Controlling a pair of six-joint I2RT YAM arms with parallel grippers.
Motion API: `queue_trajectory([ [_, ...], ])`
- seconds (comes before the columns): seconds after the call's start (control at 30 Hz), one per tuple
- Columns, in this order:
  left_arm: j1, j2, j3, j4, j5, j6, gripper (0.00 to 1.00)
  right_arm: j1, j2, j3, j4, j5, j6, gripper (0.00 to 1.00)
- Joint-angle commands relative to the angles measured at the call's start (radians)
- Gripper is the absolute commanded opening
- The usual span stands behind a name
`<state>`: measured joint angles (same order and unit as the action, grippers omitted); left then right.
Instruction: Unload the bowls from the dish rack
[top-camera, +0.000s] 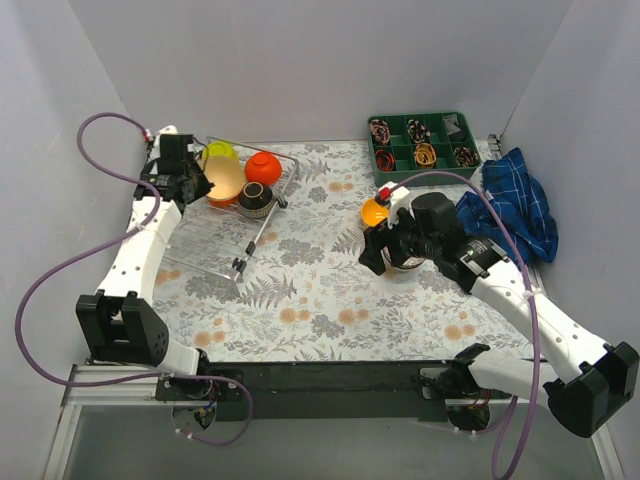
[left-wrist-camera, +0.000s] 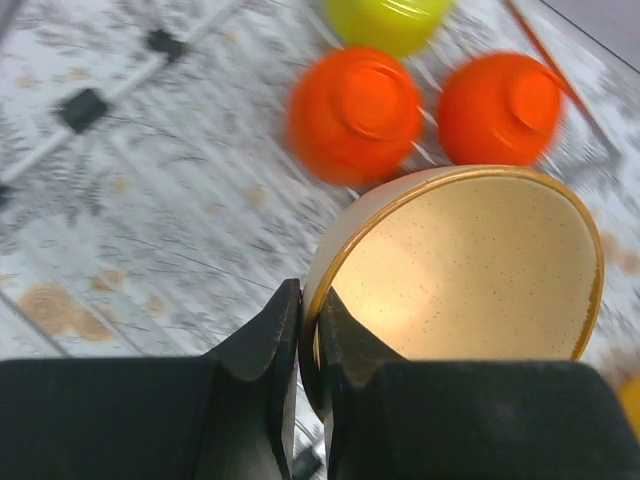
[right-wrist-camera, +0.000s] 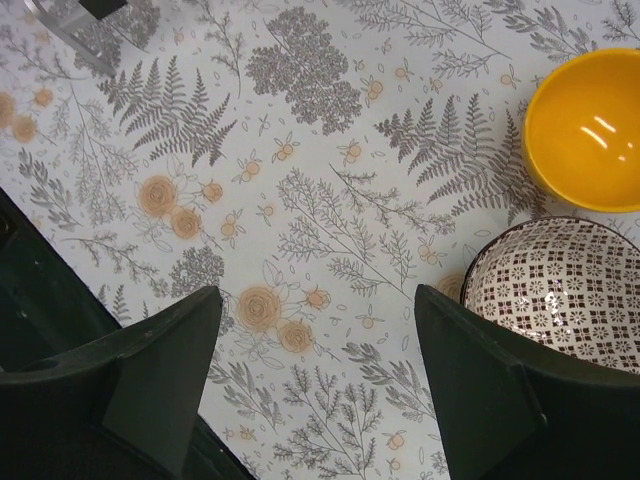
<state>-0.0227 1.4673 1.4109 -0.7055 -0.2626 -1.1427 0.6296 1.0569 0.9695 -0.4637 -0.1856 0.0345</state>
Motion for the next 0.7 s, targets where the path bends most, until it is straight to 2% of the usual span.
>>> queue_trajectory([
  [0.0, -0.195, -0.087, -0.022, -0.02, 0.0, 0.006, 0.0, 0.001, 0.034, 0.113, 0.005, 0.003, 0.07, 0.86],
  [0.13, -0.392, -0.093, -0.039, -0.026, -0.023, -0.014, 0.0, 0.001, 0.086, 0.19, -0.016, 0.024, 0.125, 0.86],
  [0.37, -0.659, -0.021, -0.014, -0.008, -0.096, -0.055, 0.0, 0.001, 0.176, 0.291, -0.052, 0.051, 0.208, 0.86],
  [0.53, -0.788, 0.05, 0.022, -0.008, -0.142, -0.065, 0.0, -0.001, 0.242, 0.319, -0.07, 0.078, 0.252, 0.84],
  [0.67, -0.839, 0.093, 0.045, 0.0, -0.161, -0.068, 0.0, 0.001, 0.281, 0.311, -0.076, 0.121, 0.274, 0.8],
])
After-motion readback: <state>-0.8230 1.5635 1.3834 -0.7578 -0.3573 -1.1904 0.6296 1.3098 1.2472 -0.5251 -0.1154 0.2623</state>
